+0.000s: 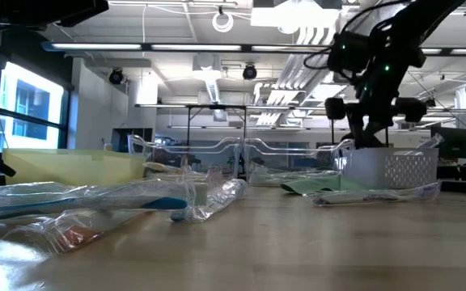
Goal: Pick & Place Toothbrushes
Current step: Put the purple toothbrush into the white bin
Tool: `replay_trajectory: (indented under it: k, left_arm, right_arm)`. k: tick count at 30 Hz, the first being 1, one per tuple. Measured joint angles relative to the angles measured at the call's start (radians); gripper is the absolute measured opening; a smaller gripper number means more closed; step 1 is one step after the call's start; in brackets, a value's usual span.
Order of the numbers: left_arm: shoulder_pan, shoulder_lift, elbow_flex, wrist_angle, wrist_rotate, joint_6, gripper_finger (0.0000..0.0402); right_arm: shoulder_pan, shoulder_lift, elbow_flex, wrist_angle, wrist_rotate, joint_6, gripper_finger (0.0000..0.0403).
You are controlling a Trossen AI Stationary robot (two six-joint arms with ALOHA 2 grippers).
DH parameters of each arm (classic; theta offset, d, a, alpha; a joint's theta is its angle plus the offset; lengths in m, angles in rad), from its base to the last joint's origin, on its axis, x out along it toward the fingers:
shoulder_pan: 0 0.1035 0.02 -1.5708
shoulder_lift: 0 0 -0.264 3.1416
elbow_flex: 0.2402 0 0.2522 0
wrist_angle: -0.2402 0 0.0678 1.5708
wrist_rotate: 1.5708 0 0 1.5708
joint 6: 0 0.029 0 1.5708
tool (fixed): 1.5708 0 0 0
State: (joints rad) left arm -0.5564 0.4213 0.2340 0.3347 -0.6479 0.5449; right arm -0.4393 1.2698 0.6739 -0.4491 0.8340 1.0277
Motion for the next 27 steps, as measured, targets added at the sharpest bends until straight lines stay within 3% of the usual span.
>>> replay_trajectory:
  k: [7, 15, 27]
  left_arm:
    - [0.000, 0.000, 0.000, 0.000, -0.002, 0.000, 0.0220]
    - [0.000, 0.000, 0.000, 0.000, -0.002, 0.000, 0.0220]
    - [0.000, 0.000, 0.000, 0.000, 0.000, 0.000, 0.0220]
  right_arm:
    - [0.084, -0.116, 0.000, 0.030, -0.037, -0.038, 0.0046]
    - [0.190, -0.201, 0.000, 0.179, -0.114, -0.216, 0.0019]
    - [0.298, -0.200, 0.000, 0.458, -0.438, -0.474, 0.0003]
